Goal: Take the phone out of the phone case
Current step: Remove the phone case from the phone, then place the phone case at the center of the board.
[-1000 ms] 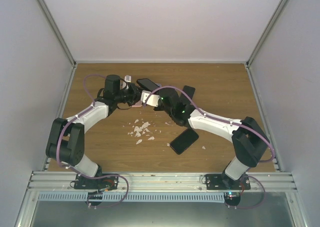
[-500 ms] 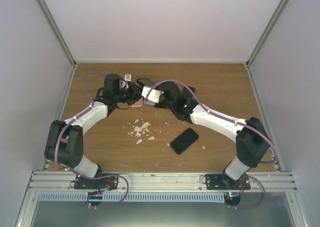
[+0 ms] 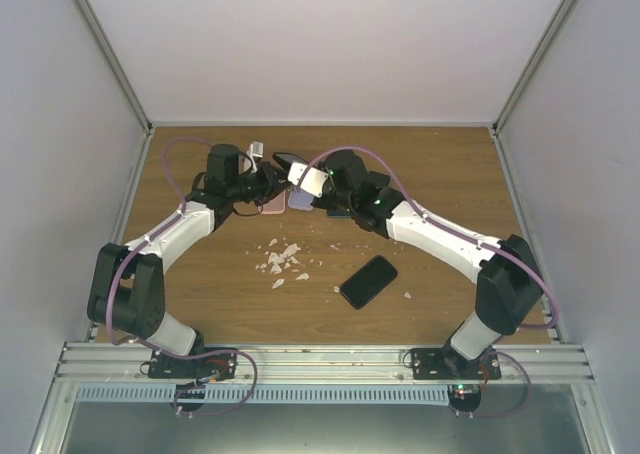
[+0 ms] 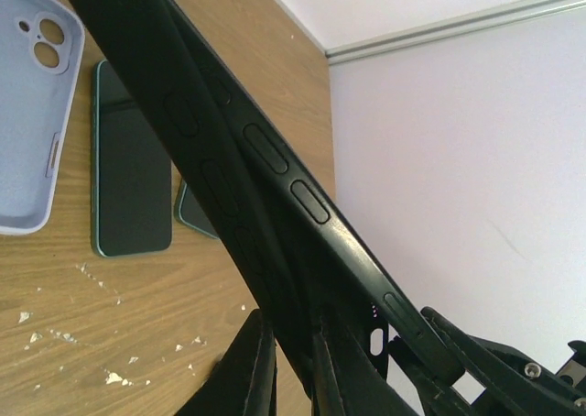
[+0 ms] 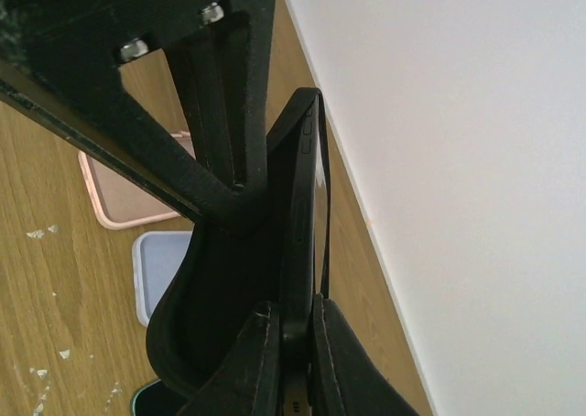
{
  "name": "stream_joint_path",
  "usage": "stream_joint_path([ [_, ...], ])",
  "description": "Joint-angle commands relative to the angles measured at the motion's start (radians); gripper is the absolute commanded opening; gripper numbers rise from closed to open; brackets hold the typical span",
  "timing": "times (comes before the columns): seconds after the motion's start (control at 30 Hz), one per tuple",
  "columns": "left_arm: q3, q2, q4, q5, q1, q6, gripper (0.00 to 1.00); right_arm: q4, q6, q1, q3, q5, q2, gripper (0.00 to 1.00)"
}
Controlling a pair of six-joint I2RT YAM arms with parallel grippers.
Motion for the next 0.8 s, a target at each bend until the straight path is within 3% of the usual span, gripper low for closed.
stream_joint_path([
  [0.0,-0.022,0.009,-0.139,-0.183,0.028,0.144,0.00,0.101,0.098,-0.077,0.128,0.058,-0.108,0.01],
  [0.47,0.035,0.009,-0.231,-0.302,0.027,0.251,0.00,0.023,0.228,-0.154,0.210,-0.021,-0.103,0.01],
  [0.63,0.017,-0.006,-0.187,-0.255,0.027,0.258,0.00,0.029,0.220,-0.163,0.196,-0.017,-0.106,0.01],
  [0.77,0.045,-0.021,-0.185,-0.233,0.037,0.346,0.00,0.015,0.220,-0.188,0.190,-0.031,-0.128,0.01],
])
